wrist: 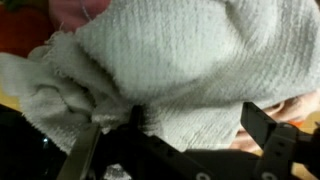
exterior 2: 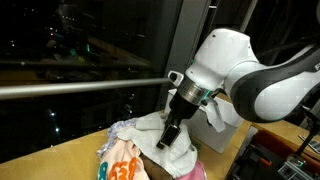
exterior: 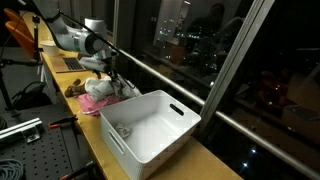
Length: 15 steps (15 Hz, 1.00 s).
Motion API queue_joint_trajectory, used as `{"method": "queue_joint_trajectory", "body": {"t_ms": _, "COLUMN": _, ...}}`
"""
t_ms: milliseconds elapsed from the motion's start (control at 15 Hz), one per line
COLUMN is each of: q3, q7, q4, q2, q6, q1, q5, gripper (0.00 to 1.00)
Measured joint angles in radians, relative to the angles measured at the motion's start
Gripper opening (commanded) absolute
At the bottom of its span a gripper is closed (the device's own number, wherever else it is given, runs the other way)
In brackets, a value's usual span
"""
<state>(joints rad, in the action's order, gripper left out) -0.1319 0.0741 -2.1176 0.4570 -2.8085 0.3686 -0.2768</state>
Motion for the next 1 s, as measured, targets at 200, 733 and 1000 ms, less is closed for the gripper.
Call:
{"method": "queue_joint_trajectory", "body": {"t_ms": 200, "q3": 0.029, "q7": 0.006, "q4": 0.016, "q2": 0.076, "q6": -0.005, "q1": 0.034, "q5": -0.007, "gripper": 1.00}}
{"method": "queue_joint_trajectory", "body": {"t_ms": 733, "q3": 0.026, "q7": 0.004, "q4": 0.113, "q2": 0.217, "q6": -0.004, "q1": 0.043, "q5": -0.006, "gripper": 0.44}}
{"method": "queue_joint_trajectory", "body": {"t_ms": 1000, "q3": 0.010, "q7": 0.004, "q4": 0.148, "q2": 0.220, "q6": 0.000, "q1": 0.058, "q5": -0.005, "gripper": 0.13}}
